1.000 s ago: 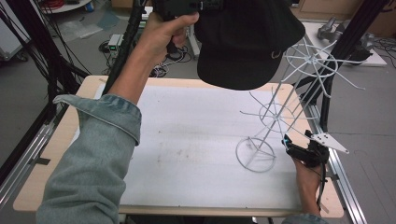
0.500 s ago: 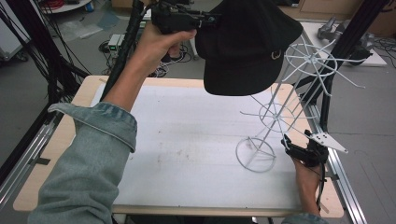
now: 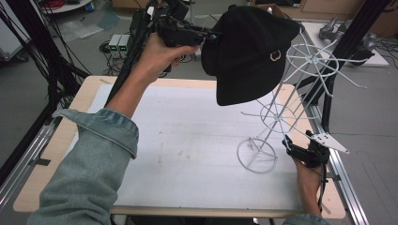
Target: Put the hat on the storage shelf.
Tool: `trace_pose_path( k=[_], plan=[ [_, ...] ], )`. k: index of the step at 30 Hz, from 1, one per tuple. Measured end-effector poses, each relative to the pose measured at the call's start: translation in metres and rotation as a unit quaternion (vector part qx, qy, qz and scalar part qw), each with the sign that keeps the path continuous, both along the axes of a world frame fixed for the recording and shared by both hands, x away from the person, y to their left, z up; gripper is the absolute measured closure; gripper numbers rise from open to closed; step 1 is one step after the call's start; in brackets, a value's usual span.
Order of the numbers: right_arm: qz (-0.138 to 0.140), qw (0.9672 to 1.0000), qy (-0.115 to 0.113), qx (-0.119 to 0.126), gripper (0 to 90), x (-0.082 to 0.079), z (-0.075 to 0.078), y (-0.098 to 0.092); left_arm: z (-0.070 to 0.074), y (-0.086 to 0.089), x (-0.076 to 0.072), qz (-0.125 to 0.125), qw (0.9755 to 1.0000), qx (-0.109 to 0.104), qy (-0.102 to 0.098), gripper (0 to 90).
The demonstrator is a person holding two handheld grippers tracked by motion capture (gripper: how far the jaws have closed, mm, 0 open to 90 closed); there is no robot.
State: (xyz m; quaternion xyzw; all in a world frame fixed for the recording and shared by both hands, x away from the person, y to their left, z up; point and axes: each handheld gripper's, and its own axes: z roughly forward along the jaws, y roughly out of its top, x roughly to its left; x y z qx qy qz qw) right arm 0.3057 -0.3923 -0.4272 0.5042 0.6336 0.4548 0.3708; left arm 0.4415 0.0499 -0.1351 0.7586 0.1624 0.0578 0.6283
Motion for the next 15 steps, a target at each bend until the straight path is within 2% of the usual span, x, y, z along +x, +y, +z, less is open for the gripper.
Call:
trace_pose_path(
  k=[1,2,4,9,15],
  plan=[
    [-0.001,1.0,0.002,0.002,11.9,0.0,0.0,0.0,-0.003,0.0,0.002,-0.005,0.9999,0.003,0.016,73.9],
    [-0.001,1.0,0.0,0.002,11.9,0.0,0.0,0.0,-0.006,-0.001,0.003,-0.007,0.9998,0.006,0.02,74.0],
    [-0.001,1.0,0.001,0.003,11.9,0.0,0.0,0.0,-0.011,-0.003,0.003,-0.011,0.9996,0.021,0.017,74.0],
    [-0.001,1.0,0.001,0.002,11.9,0.0,0.0,0.001,-0.016,-0.014,-0.001,0.002,0.9982,0.06,-0.01,72.1],
    [0.0,1.0,-0.001,0.001,11.9,0.0,0.0,0.001,-0.022,-0.024,-0.001,0.009,0.9965,0.082,-0.01,70.0]
  ],
)
